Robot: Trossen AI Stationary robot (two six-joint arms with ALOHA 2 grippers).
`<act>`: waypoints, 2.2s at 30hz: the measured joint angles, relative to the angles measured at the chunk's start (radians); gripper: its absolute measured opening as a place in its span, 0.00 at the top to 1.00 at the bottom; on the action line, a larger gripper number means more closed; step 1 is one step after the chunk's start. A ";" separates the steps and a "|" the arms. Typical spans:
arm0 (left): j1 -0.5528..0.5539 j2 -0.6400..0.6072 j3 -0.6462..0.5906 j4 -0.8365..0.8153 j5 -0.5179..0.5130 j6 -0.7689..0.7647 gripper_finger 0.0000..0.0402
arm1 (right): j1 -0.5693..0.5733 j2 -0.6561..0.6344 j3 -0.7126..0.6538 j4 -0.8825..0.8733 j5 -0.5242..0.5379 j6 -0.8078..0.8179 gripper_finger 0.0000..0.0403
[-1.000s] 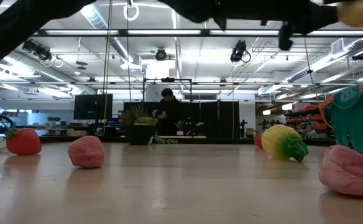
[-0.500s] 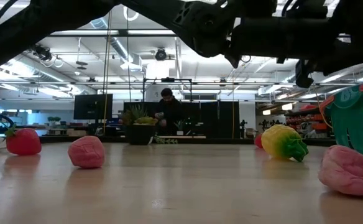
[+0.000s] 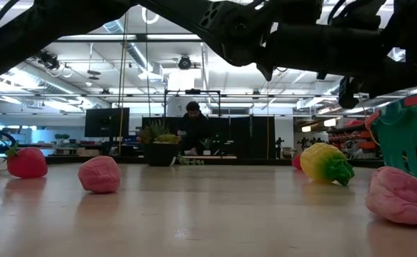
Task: Pick and placing Produce into tupperware
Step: Put the yellow banana into the blue basket, then put the right red strawberry into the blue basket
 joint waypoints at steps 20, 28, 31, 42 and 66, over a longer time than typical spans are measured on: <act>0.023 -0.054 0.000 -0.014 0.036 -0.095 0.53 | 0.000 0.005 0.000 -0.061 -0.041 0.005 0.69; 0.057 -0.186 0.001 -0.078 0.040 -0.116 0.56 | 0.000 0.005 0.000 -0.147 -0.103 -0.134 0.68; 0.078 -0.259 0.001 -0.170 0.038 -0.069 0.57 | 0.000 0.005 0.000 -0.178 -0.113 -0.159 0.68; 0.135 -0.513 0.001 -0.573 0.038 0.159 0.55 | -0.076 0.089 -0.005 -0.329 -0.080 -0.162 0.64; 0.207 -1.081 0.002 -0.857 0.042 0.479 0.57 | -0.557 0.561 -0.016 -0.294 -0.244 -0.017 0.47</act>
